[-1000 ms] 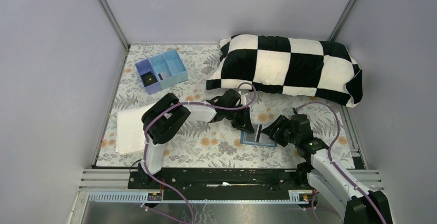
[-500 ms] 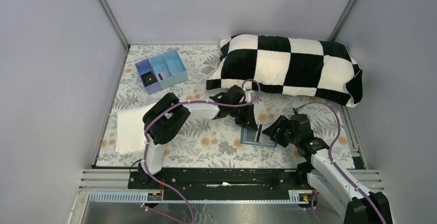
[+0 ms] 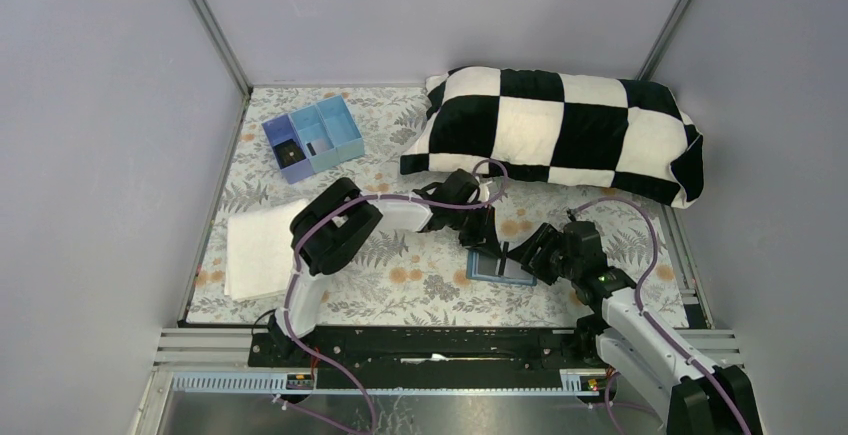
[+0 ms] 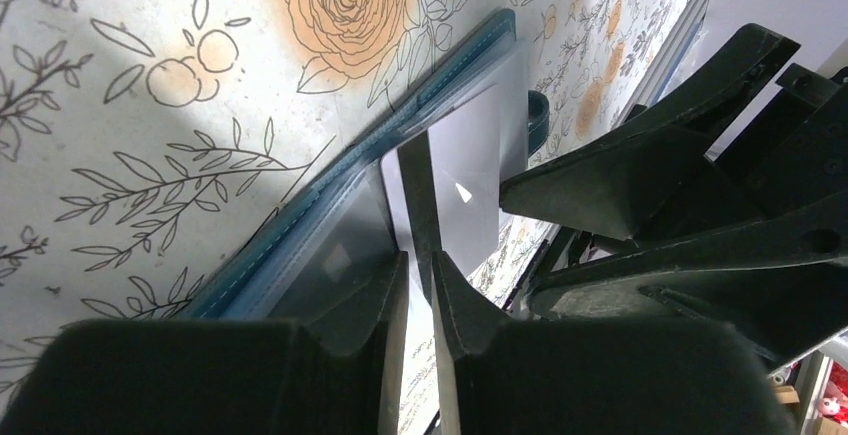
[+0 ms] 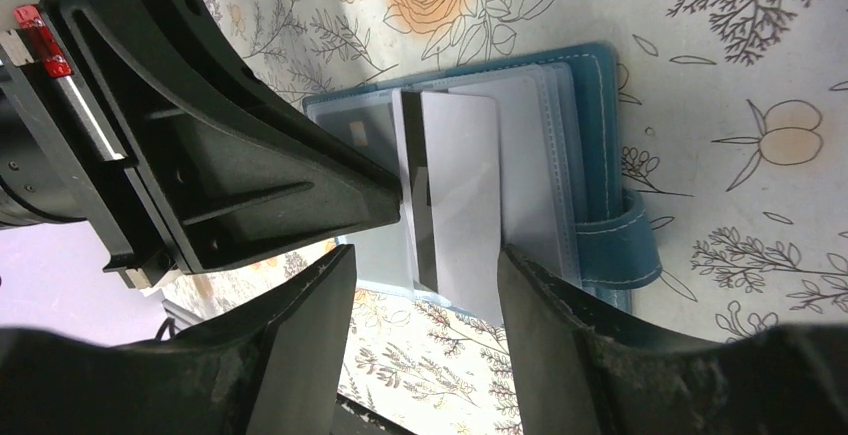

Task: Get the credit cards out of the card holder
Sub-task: Remove the credit card from the card holder.

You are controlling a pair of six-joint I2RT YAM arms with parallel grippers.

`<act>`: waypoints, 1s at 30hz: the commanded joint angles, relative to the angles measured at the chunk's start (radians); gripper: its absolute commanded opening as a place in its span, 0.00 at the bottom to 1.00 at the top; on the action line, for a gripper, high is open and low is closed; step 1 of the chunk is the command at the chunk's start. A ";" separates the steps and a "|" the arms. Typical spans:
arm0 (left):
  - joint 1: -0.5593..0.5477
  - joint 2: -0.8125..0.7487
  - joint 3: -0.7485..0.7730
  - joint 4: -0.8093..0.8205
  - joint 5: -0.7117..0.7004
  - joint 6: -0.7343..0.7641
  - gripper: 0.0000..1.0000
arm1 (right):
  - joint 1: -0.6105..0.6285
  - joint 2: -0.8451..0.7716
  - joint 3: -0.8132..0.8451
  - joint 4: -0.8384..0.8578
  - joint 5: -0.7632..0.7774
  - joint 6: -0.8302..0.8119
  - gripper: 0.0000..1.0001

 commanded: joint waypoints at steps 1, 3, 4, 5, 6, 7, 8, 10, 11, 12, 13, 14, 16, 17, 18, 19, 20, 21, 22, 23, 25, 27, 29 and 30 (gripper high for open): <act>-0.001 0.046 0.007 -0.018 -0.021 0.020 0.19 | 0.004 0.031 -0.043 0.045 -0.032 0.016 0.61; -0.002 0.049 0.002 -0.016 -0.020 0.022 0.19 | 0.003 0.028 -0.050 0.077 -0.050 0.029 0.60; -0.002 0.050 0.000 -0.014 -0.018 0.022 0.19 | 0.003 0.027 -0.050 0.082 -0.053 0.031 0.59; -0.003 0.050 -0.001 -0.013 -0.019 0.023 0.19 | 0.004 0.021 -0.049 0.082 -0.052 0.030 0.58; -0.001 0.050 -0.004 -0.010 -0.019 0.022 0.19 | 0.004 0.016 -0.048 0.077 -0.048 0.030 0.57; -0.001 0.051 -0.006 -0.006 -0.019 0.021 0.19 | 0.003 0.008 -0.047 0.072 -0.046 0.029 0.55; -0.002 0.053 -0.007 -0.002 -0.018 0.019 0.19 | 0.004 -0.001 -0.047 0.068 -0.044 0.029 0.53; -0.003 0.059 -0.008 0.003 -0.013 0.016 0.19 | 0.002 -0.027 -0.050 0.062 -0.042 0.029 0.47; -0.003 0.063 -0.009 0.008 -0.012 0.016 0.19 | 0.004 -0.039 -0.050 0.057 -0.040 0.030 0.45; -0.004 0.064 -0.009 0.011 -0.010 0.016 0.19 | 0.004 -0.049 -0.052 0.054 -0.040 0.031 0.40; -0.004 0.068 -0.011 0.016 -0.003 0.015 0.19 | 0.004 -0.059 -0.054 0.056 -0.044 0.031 0.36; -0.004 0.073 -0.012 0.021 0.004 0.014 0.19 | 0.004 -0.060 -0.054 0.064 -0.052 0.031 0.31; -0.003 0.082 -0.016 0.035 0.015 0.009 0.19 | 0.004 -0.057 -0.055 0.080 -0.063 0.030 0.20; -0.003 0.084 -0.018 0.040 0.019 0.007 0.19 | 0.004 -0.055 -0.053 0.083 -0.065 0.031 0.15; -0.003 0.087 -0.019 0.045 0.020 0.006 0.19 | 0.003 -0.056 -0.049 0.082 -0.064 0.028 0.11; -0.003 0.089 -0.022 0.050 0.021 0.005 0.19 | 0.003 -0.058 -0.043 0.078 -0.063 0.025 0.06; -0.004 0.088 -0.024 0.053 0.023 0.004 0.19 | 0.003 -0.062 -0.038 0.073 -0.059 0.023 0.02; -0.005 0.086 -0.026 0.056 0.024 0.004 0.19 | 0.003 -0.068 -0.033 0.065 -0.052 0.021 0.00; -0.004 0.085 -0.027 0.059 0.025 0.004 0.19 | 0.003 -0.073 -0.026 0.051 -0.043 0.018 0.00; -0.005 0.083 -0.027 0.060 0.024 0.004 0.19 | 0.003 -0.078 -0.021 0.038 -0.034 0.015 0.00; -0.005 0.077 -0.028 0.060 0.025 0.007 0.19 | 0.003 -0.092 -0.007 0.008 -0.020 0.007 0.00; -0.007 0.066 -0.030 0.061 0.025 0.012 0.19 | 0.004 -0.109 0.003 -0.023 -0.010 -0.002 0.00; -0.006 0.059 -0.028 0.061 0.026 0.019 0.19 | 0.004 -0.133 0.008 -0.043 -0.008 -0.007 0.00; -0.006 0.059 -0.025 0.061 0.029 0.025 0.20 | 0.003 -0.146 0.010 -0.052 -0.003 -0.005 0.00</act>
